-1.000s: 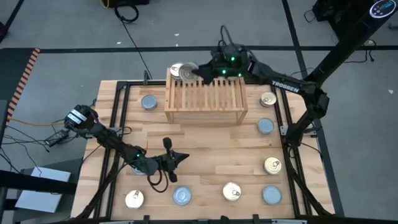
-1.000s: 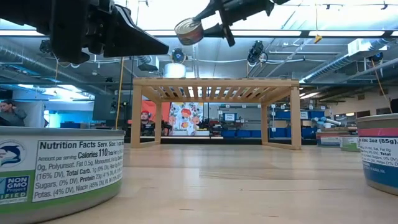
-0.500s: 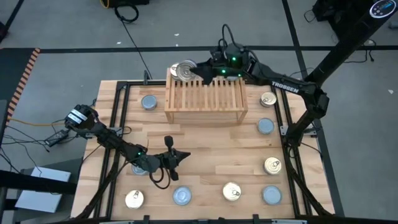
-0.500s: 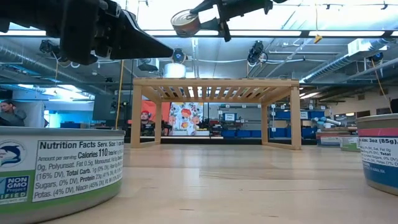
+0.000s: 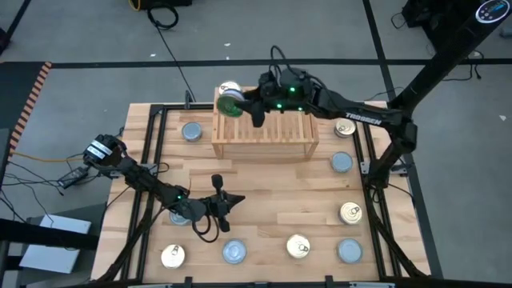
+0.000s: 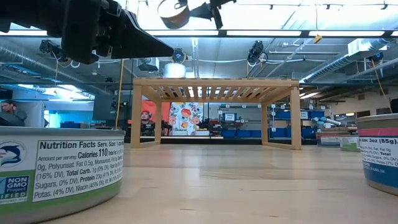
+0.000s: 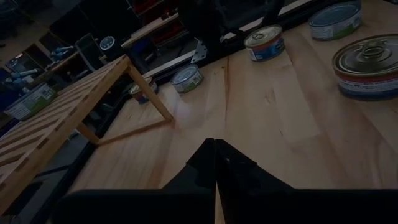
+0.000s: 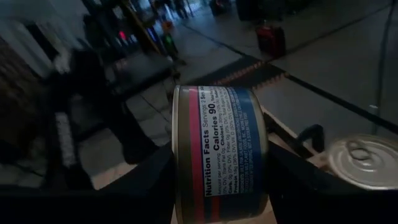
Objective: Stack canned seafood by type on shelf
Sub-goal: Stack the blue pink tuna can on top of the blue pink tuna can on the shelf
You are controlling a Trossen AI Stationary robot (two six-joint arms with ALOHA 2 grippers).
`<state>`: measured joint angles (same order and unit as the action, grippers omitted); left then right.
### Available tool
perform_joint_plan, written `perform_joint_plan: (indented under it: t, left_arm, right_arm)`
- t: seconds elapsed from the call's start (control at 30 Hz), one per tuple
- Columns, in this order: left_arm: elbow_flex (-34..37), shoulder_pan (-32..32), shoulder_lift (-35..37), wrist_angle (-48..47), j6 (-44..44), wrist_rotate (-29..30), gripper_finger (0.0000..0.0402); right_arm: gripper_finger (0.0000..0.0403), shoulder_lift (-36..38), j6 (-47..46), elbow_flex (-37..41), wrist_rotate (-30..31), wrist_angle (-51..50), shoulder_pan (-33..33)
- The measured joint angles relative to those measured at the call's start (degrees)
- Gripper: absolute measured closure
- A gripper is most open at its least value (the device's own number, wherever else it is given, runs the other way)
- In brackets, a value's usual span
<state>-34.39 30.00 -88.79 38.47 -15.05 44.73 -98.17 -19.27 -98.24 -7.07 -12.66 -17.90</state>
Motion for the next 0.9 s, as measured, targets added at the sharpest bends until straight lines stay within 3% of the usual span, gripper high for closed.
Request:
perform_joint_plan:
  t: [0.2, 0.4, 0.6, 0.9]
  left_arm:
    - [0.0, 0.1, 0.0, 0.3, -0.8, 0.0, 0.0392]
    - [0.0, 0.8, 0.0, 0.2, -1.1, 0.0, 0.0392]
    - [0.0, 1.2, 0.0, 0.2, -1.3, 0.0, 0.0392]
    - [0.0, 1.2, 0.0, 0.4, -1.3, 0.0, 0.0392]
  right_arm:
    - [0.0201, -11.7, 3.2, -19.1, -0.3, -14.4, 0.2]
    - [0.0201, -20.1, -1.5, -33.0, -4.8, -20.7, -4.5]
    - [0.0201, -24.6, -11.5, -36.4, -13.1, -18.9, -11.0]
    - [0.0201, -29.8, -20.1, -36.4, -16.9, -15.9, -17.5]
